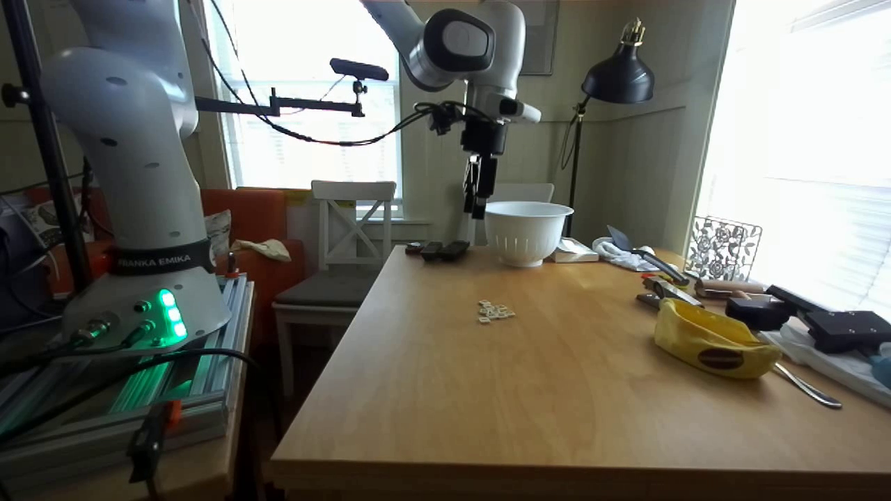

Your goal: Create the word 'More' with the tiles.

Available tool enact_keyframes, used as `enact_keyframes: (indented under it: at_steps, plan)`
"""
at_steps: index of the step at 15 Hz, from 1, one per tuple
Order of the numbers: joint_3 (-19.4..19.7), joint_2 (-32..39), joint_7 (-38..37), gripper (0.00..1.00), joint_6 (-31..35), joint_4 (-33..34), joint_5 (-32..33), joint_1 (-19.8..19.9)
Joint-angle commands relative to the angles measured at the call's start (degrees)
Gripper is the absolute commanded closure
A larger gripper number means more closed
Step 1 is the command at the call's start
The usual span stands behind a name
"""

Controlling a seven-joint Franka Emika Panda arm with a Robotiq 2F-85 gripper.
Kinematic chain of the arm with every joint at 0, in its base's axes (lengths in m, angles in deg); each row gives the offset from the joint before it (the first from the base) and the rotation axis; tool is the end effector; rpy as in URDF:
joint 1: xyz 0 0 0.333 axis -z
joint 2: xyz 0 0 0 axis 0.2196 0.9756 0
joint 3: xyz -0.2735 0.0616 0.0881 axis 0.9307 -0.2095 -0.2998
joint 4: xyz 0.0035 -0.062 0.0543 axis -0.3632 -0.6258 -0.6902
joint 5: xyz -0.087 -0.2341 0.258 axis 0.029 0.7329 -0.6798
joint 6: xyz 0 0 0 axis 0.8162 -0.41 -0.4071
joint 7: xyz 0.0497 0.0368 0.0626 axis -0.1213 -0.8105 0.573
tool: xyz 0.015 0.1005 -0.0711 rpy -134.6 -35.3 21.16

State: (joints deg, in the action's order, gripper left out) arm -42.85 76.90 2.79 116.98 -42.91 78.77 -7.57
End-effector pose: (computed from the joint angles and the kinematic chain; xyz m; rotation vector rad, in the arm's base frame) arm 0.4842 -0.0757 0.3096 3.0468 -0.5226 -0.1760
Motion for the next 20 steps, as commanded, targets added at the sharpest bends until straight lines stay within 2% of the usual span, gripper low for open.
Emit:
enact_keyframes:
  at_steps: [1,2,3,6,10,13,14,15,20]
  plan:
    - [0.49,-0.08,0.06,0.00,-0.15,0.10,-0.05,-0.46]
    - [0.08,-0.81,2.44,0.00,3.42,-1.85,0.80,-0.79]
    - [0.02,-0.46,1.42,0.00,7.49,-2.89,5.60,-1.42]
    - [-0.15,2.35,5.68,0.00,16.54,-3.85,6.04,-1.62]
    - [-1.39,7.02,14.70,0.00,26.75,-4.80,-0.46,-1.02]
    - [-2.96,10.64,19.98,0.00,29.21,-3.85,-5.63,0.02]
    - [-3.48,11.89,21.37,0.25,29.52,-3.29,-6.91,0.34]
    - [-3.94,12.95,22.40,0.27,29.71,-2.85,-7.85,0.70]
    - [-3.91,17.87,22.60,0.64,30.06,0.25,-7.24,1.22]
